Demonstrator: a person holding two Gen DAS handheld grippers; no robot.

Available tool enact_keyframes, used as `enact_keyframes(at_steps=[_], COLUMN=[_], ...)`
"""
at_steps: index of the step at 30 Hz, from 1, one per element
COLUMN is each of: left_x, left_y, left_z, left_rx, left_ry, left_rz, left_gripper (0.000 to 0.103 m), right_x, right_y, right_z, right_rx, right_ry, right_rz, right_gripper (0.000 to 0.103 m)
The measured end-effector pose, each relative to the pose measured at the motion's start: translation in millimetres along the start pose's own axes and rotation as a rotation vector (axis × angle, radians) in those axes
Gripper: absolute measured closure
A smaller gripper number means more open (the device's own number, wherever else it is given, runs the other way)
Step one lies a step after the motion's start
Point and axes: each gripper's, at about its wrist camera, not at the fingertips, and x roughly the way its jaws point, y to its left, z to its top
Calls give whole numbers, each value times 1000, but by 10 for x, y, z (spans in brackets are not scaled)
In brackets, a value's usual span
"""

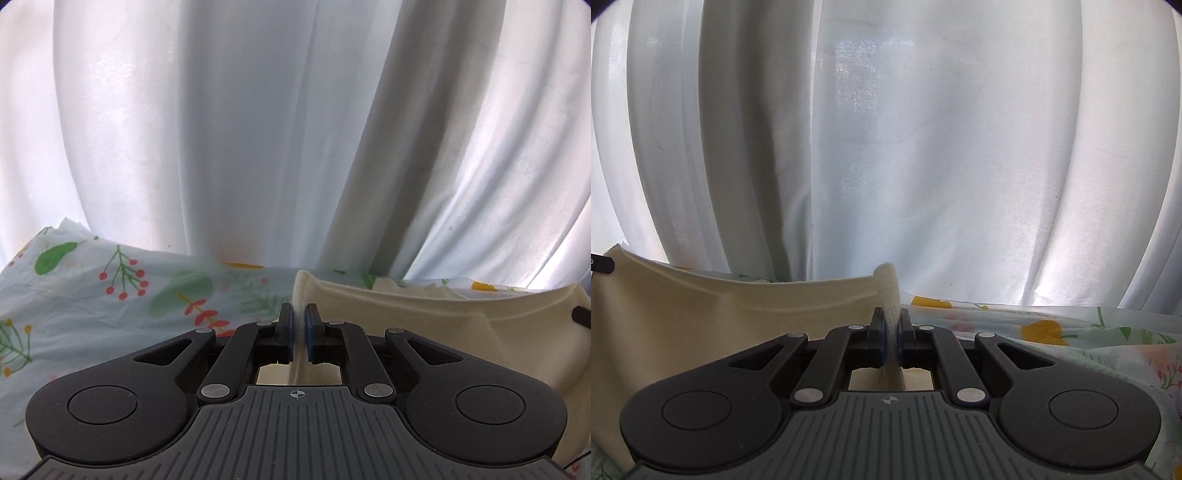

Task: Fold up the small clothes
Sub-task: 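Pinch the sweater hem with both grippers and lift it up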

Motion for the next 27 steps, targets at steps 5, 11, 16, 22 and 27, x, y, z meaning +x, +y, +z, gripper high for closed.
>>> enact_keyframes(at_steps=[5, 11, 16, 22, 27], left_x=[94, 287, 604, 936, 1008], left_y=[-9, -114, -186, -219, -308], left_z=[111, 223, 222, 103, 21], left_rx=[-5, 38, 52, 72, 103], left_ry=[-25, -47, -8, 51, 59], left_rz=[4, 54, 85, 137, 157], left_gripper=[95, 95, 95, 94, 94], right_x=[143, 364, 612, 852, 984], right_y=[31, 30, 25, -9, -17], right_z=[41, 90, 121, 1, -105], right_rx=[-19, -20, 12, 27, 21], right_ry=[-7, -6, 16, 76, 103], right_rz=[-24, -65, -89, -123, -137], right_gripper=[98, 98, 98, 98, 98])
